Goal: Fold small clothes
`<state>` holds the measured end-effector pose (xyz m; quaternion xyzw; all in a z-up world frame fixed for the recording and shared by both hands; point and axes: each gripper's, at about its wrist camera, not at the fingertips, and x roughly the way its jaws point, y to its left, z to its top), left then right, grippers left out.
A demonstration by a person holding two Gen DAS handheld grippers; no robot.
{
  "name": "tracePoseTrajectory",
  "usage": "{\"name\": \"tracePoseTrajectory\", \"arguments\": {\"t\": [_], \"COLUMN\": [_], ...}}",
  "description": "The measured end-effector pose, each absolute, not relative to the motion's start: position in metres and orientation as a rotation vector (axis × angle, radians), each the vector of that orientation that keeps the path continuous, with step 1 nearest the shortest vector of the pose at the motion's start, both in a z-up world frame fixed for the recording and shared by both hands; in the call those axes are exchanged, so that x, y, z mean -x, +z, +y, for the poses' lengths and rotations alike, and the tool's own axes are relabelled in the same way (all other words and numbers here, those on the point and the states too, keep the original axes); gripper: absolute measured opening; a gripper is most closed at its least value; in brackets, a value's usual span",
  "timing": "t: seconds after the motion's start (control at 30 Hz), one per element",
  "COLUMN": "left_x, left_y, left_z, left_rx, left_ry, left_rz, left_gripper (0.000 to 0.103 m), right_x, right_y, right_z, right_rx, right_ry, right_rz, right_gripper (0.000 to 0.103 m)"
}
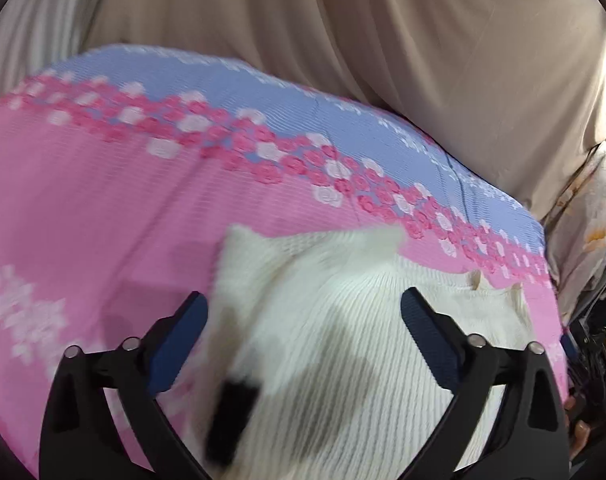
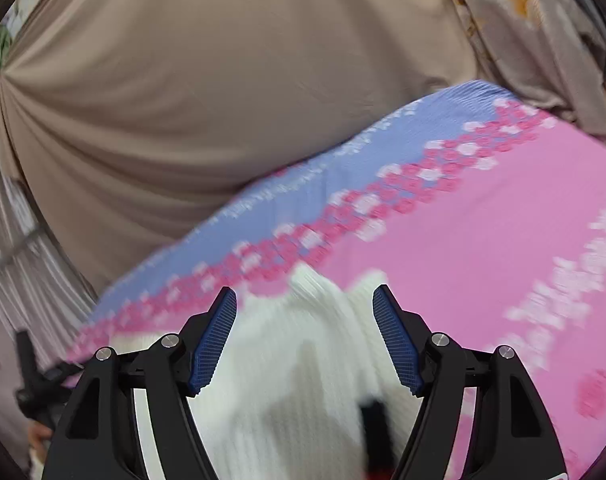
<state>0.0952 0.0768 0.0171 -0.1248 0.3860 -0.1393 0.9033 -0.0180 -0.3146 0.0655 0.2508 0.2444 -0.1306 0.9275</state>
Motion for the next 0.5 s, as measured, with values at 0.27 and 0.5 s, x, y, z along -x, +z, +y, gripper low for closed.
{"name": "tracePoseTrajectory", "arguments": {"t": [0.27, 0.5], "left_x": [-0.027, -0.008], "left_y": [-0.019, -0.016], "left_z": [0.106, 0.11], "left_rx": [0.241, 0.242], "left_ry": [-0.299, -0.273], "left_rz": [0.967, 0.956], "left_gripper": [0.087, 0.023], "right_x": [0.093, 0.097], "right_y": [0.015, 0.026], "right_z": [-0.269, -0.276], "right_rx": [-0.376, -0.453], "right_ry": [-0.306, -0.287], "right_rz": [0.726, 0.688], "right_gripper": [0.066, 0.011]}}
